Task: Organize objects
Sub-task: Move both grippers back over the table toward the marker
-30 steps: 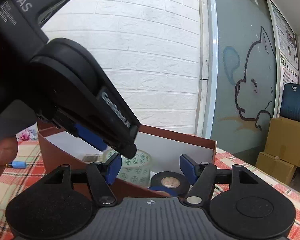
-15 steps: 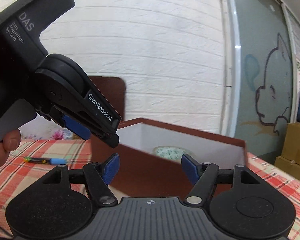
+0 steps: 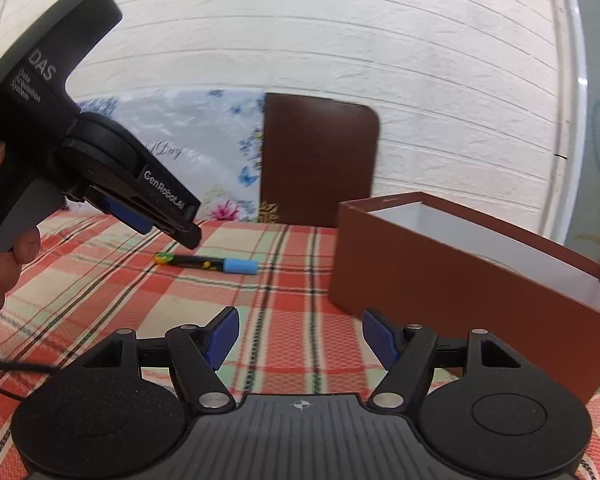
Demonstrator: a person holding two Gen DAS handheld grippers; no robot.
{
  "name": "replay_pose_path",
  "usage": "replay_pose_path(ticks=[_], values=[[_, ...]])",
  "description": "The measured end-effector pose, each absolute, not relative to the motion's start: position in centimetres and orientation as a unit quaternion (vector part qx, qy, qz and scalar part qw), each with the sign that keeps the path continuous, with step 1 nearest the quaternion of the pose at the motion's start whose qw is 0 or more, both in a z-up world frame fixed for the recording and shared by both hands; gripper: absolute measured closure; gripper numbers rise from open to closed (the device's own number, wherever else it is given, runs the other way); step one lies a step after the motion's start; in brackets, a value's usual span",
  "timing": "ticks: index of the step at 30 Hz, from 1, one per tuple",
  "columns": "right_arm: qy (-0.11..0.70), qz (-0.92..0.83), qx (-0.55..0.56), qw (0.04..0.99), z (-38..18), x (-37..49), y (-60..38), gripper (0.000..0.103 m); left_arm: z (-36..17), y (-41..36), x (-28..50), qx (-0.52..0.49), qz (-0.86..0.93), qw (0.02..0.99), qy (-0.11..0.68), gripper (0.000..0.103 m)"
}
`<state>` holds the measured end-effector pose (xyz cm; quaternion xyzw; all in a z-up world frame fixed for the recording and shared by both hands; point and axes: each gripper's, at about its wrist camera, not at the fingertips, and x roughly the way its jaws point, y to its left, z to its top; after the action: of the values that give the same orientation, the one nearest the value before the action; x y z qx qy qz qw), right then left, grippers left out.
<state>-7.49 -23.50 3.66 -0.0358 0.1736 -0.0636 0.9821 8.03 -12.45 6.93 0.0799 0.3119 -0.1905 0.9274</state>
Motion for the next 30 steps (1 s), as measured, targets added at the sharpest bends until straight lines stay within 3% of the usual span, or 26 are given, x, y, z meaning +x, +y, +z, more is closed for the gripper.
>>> replay_pose_path(ticks=[20,30], values=[[0.272,-0.025,-0.065,0.960,0.5,-3.3,-18.6,0.036,0.3,-1.0,14.7,0.043,-0.084,0.932,0.350,0.045],[0.288,-0.022,-0.053,0.956,0.0,-1.7,-18.8,0.027,-1.0,-0.1,16.1,0.035,-0.079,0.944,0.320,0.017]])
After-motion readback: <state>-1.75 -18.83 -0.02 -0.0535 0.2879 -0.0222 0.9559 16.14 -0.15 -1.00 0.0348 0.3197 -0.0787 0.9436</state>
